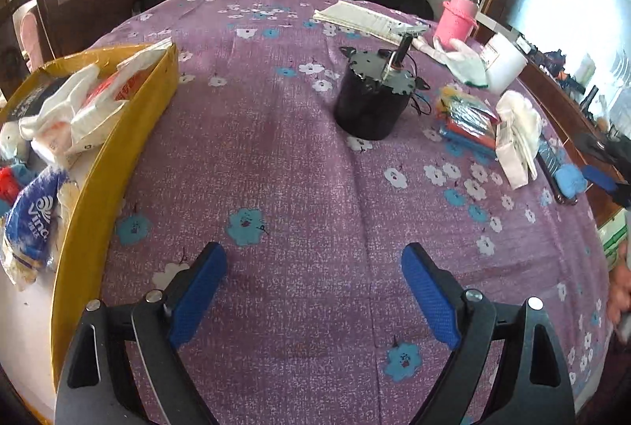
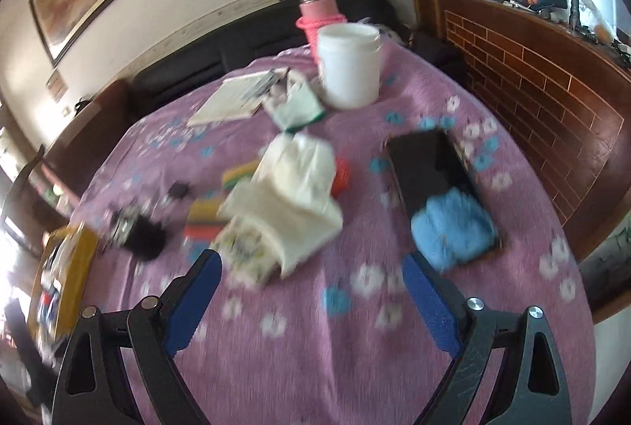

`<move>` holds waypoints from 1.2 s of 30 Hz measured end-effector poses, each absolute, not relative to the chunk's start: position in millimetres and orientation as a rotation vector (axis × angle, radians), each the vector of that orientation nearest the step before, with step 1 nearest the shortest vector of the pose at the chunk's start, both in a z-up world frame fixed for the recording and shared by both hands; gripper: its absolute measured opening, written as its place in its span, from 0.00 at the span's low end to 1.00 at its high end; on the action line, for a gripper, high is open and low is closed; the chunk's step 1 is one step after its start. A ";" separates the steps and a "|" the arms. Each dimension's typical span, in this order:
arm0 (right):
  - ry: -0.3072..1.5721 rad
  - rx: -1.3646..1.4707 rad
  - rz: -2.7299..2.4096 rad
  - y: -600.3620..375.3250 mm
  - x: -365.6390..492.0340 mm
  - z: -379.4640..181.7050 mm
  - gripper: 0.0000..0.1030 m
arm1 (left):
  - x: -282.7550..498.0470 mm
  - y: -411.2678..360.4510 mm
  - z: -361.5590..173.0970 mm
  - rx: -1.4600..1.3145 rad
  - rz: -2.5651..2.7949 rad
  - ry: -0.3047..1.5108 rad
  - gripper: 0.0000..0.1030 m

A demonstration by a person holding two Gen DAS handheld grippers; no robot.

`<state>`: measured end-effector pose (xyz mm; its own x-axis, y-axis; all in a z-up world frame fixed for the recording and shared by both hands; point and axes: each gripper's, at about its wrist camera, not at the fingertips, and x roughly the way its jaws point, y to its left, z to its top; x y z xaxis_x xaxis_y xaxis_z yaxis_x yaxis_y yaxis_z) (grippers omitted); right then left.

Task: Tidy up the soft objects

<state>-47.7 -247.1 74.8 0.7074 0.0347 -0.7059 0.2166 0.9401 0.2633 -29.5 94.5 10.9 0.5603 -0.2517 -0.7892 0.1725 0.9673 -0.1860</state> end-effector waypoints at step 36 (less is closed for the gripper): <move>0.948 0.445 -0.011 -214.0 -13.8 55.3 0.97 | -25.4 78.8 7.3 0.007 -0.245 0.978 1.00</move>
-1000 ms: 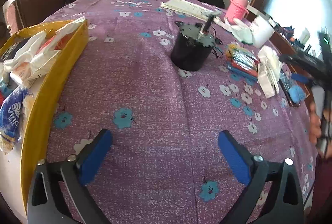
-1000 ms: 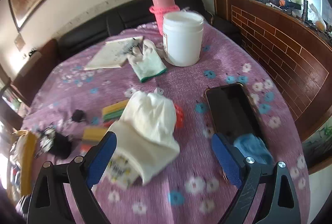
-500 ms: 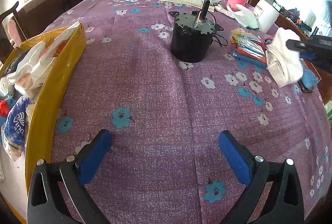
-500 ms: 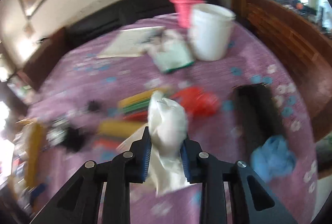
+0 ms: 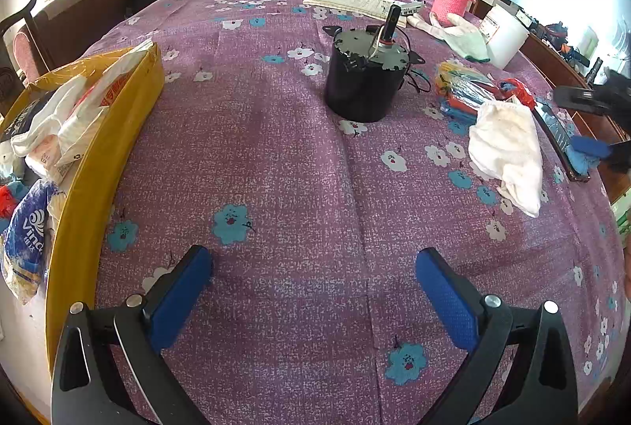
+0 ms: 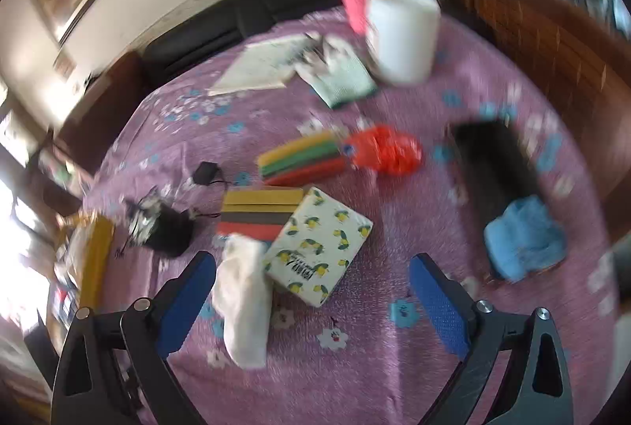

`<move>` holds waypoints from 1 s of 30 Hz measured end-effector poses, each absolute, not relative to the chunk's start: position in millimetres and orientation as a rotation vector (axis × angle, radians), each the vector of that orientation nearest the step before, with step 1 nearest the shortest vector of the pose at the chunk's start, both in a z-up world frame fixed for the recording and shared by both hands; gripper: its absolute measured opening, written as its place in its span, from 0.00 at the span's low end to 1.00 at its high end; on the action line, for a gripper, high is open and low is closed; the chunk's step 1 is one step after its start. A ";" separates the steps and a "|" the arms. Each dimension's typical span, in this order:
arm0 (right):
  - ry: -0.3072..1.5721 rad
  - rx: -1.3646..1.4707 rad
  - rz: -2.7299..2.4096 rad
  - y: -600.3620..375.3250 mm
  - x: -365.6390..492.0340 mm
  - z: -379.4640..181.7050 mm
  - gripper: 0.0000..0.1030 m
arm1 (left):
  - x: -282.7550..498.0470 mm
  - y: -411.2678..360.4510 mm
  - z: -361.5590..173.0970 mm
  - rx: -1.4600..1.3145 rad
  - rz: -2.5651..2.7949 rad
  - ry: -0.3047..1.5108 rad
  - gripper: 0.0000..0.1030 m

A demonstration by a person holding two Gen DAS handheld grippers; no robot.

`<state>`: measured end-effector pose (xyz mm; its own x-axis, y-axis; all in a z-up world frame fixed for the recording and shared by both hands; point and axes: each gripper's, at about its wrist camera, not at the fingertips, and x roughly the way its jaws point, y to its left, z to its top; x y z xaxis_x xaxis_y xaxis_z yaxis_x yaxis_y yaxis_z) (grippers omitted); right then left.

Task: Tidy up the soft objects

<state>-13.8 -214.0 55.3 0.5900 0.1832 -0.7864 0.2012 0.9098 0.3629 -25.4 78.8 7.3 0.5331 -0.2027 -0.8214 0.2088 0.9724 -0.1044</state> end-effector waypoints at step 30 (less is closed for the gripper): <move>0.824 0.530 -0.079 -253.9 -66.8 12.7 0.60 | 23.1 -86.1 20.7 0.275 -0.431 0.984 0.85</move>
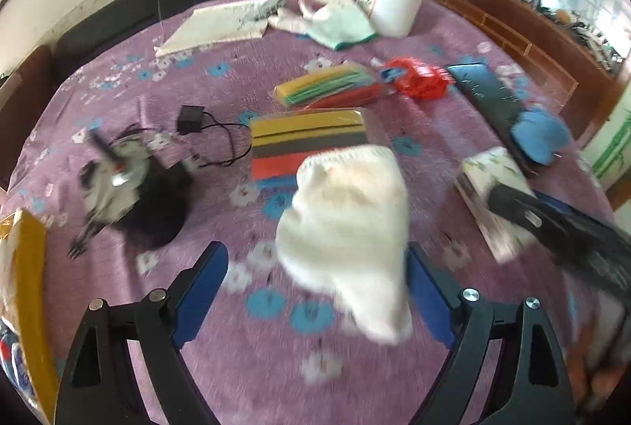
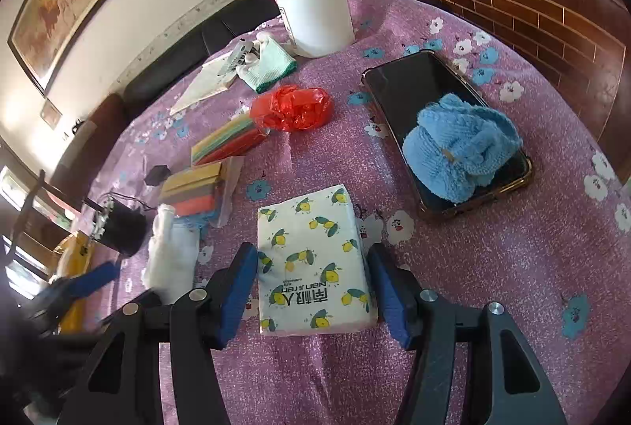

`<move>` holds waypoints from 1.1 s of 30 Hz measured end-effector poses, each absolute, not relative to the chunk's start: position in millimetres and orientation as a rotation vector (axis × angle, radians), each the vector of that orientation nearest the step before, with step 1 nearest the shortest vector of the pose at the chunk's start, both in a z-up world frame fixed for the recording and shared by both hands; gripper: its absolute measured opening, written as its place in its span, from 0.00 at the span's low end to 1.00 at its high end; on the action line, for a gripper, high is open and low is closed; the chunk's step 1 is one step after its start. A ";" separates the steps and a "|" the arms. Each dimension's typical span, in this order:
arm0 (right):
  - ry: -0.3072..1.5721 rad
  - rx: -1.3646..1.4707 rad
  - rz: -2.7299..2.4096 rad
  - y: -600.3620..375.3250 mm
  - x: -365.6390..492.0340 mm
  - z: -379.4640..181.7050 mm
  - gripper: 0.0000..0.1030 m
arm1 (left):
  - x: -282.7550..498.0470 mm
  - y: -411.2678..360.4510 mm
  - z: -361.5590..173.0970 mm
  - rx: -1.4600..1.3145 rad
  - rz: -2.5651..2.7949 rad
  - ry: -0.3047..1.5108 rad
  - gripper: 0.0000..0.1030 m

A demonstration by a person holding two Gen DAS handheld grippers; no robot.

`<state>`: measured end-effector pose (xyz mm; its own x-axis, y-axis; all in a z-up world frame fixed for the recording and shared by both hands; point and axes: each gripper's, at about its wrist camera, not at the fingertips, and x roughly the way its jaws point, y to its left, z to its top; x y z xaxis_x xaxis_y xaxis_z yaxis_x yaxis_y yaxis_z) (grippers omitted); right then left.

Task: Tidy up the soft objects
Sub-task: 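Grasp the white cloth with left tool while right tool grasps lemon-print tissue pack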

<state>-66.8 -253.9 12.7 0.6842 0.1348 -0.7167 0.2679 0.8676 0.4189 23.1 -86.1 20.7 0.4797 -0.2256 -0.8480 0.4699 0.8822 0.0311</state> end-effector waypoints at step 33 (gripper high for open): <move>0.782 0.370 -0.063 -219.8 -80.6 40.7 0.54 | -109.9 238.3 82.4 -0.244 -0.148 0.813 0.17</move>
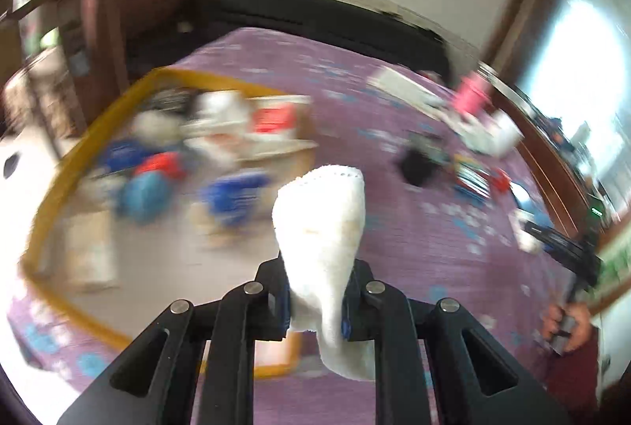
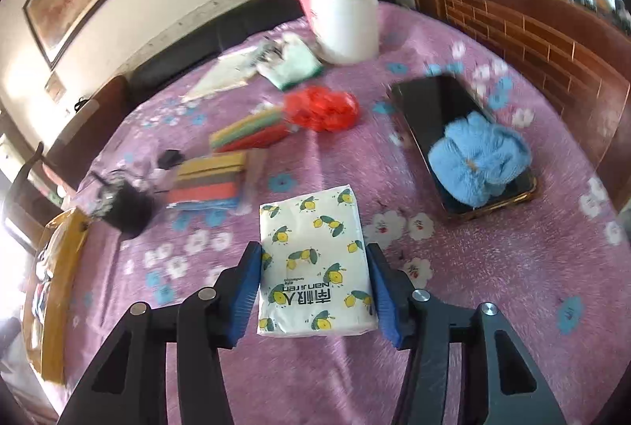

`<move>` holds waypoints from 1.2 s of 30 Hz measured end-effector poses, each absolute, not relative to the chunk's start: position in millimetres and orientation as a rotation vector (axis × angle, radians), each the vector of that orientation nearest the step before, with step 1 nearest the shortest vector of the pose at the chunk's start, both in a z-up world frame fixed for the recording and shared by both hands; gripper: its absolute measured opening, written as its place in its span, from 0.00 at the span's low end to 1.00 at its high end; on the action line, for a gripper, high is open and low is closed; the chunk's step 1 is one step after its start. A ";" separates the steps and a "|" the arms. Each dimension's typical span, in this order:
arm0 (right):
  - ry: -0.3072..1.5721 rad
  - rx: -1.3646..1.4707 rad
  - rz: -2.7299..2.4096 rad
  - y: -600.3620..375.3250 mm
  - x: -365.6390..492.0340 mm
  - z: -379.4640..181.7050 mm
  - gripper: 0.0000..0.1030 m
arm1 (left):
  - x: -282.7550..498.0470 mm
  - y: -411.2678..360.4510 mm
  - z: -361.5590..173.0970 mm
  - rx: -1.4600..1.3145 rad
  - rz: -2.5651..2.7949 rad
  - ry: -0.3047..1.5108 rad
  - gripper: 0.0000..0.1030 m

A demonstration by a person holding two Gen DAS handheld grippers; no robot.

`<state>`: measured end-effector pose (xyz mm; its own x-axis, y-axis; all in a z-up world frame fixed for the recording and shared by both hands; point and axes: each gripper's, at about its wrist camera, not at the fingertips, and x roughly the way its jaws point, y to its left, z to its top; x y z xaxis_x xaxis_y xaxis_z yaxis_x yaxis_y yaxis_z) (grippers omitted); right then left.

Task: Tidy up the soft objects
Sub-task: 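Grasp the white cloth with left tool while right tool grasps lemon-print tissue pack, then drop the white cloth into the box with left tool while right tool drops lemon pack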

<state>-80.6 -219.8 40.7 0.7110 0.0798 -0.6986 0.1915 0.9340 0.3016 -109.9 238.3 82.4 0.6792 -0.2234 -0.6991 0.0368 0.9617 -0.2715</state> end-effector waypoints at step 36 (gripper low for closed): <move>1.081 -0.308 0.602 224.9 -27.3 42.5 0.55 | -125.2 387.1 67.5 -0.526 0.084 0.723 0.75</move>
<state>-27.3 224.9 42.5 0.3329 0.3069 -0.8916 -0.5969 0.8006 0.0527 -125.2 387.1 67.5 0.7527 -0.1045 -0.6501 -0.2505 0.8676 -0.4295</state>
